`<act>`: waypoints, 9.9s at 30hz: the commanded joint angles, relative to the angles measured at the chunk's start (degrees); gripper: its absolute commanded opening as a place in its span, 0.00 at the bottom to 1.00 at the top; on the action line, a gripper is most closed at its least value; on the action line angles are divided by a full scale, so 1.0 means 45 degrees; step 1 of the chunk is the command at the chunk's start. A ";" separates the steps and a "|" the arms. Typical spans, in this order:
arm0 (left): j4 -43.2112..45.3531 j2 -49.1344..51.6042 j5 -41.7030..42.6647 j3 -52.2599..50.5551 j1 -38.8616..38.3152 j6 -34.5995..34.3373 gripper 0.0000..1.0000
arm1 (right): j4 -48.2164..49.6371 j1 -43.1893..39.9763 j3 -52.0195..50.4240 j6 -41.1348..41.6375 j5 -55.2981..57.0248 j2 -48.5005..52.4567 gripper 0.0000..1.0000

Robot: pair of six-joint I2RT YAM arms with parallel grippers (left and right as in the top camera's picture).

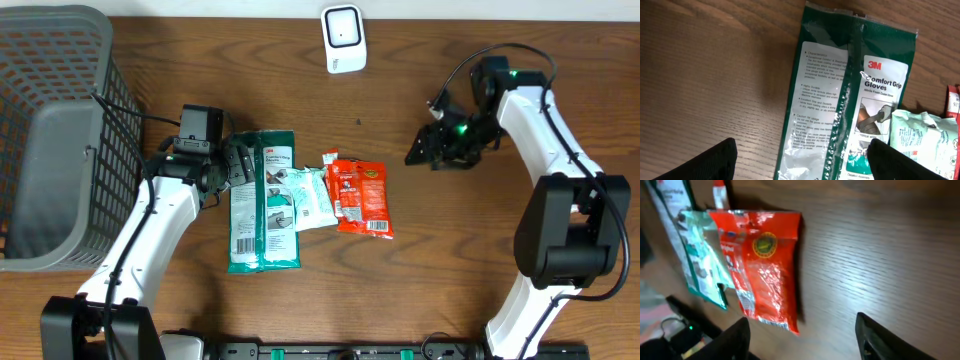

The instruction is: Scan the item barcode

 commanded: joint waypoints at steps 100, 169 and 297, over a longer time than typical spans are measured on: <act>0.0005 0.0078 -0.0102 -0.0107 0.0039 -0.0024 0.84 | 0.3949 0.7582 -0.2526 0.4750 1.0783 -0.0782 0.05; 0.0010 0.0078 -0.0102 -0.0107 0.0039 -0.0024 0.84 | 0.2001 0.6766 -0.5129 0.3886 0.5474 -0.4371 0.01; 0.8738 0.5008 0.9471 0.0913 -0.7072 -0.0811 0.08 | 0.8704 -0.3225 -1.2274 0.0923 -0.2526 -0.6960 0.60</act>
